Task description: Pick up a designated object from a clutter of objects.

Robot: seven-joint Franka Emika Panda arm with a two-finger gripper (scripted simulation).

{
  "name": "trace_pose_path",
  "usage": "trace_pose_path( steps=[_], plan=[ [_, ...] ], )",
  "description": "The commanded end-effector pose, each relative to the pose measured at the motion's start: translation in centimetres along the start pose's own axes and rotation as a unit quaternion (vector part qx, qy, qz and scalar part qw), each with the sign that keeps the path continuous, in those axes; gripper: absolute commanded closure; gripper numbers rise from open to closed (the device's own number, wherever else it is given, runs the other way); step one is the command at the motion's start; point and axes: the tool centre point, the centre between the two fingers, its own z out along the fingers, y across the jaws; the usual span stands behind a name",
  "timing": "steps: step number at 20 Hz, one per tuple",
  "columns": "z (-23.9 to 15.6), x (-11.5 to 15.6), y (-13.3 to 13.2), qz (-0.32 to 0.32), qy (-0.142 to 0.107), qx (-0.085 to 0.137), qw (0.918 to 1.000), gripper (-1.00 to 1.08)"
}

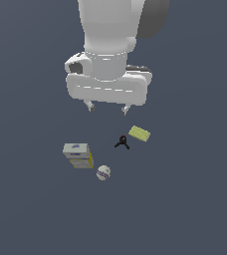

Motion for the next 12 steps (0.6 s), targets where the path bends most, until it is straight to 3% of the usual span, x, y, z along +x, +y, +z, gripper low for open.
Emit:
trace_pose_path(
  steps=[1, 6, 12],
  plan=[
    [0.6, 0.3, 0.5, 0.030, -0.002, 0.001, 0.9995, -0.92],
    [2.1, 0.9, 1.6, 0.105, -0.008, 0.003, 0.9945, -0.92],
    [4.0, 1.6, 3.2, 0.199, -0.016, 0.003, 0.9798, -0.92]
  ],
)
